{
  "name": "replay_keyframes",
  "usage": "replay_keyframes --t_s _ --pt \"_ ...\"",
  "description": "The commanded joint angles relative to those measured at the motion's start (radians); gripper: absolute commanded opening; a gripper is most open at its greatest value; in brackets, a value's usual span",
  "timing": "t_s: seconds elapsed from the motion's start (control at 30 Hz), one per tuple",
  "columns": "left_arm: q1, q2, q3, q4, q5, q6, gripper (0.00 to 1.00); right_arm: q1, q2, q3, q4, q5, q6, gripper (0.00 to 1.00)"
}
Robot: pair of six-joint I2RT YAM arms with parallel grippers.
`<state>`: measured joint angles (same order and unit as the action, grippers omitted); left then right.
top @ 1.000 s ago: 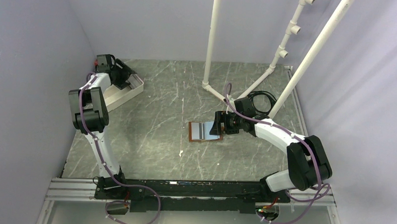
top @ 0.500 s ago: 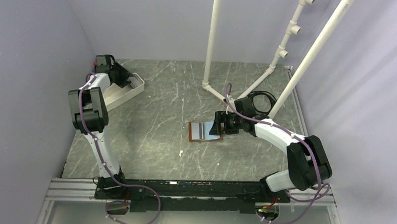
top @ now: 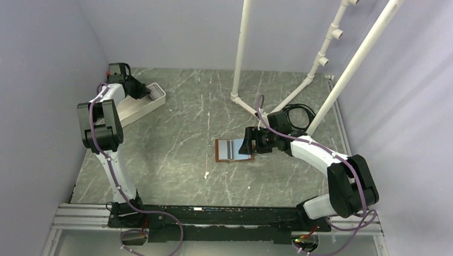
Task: Put the credit cards into the card holder
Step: Pick up the credit card from the storage box, then insert the credit card into the card holder.
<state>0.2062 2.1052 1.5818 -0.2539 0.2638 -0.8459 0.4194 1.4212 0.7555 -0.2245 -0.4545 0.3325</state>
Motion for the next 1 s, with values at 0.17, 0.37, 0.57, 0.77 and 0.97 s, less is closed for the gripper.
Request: replay_keyframes --t_s 0.17,0.37,0.57,0.77,0.97 --pt "0.014 -0.112 0.003 -0.05 0.026 0.04 0.06 -0.004 -0.016 0.006 0.023 -0.008 0.002 0.78" --pt "0.031 -0.199 -0.01 -0.118 0.055 0.074 0.0 -0.004 -0.03 0.01 -0.002 0.02 -0.007 0.78" --pt "0.035 -0.382 -0.084 -0.202 0.104 0.139 0.0 -0.004 -0.036 0.002 -0.016 0.039 -0.011 0.78" --pt "0.003 -0.575 -0.226 -0.193 0.367 0.311 0.0 -0.004 -0.051 0.006 -0.032 0.054 -0.016 0.78" --pt "-0.31 -0.596 -0.324 -0.207 0.649 0.55 0.0 -0.015 -0.062 0.0 -0.014 0.038 -0.01 0.79"
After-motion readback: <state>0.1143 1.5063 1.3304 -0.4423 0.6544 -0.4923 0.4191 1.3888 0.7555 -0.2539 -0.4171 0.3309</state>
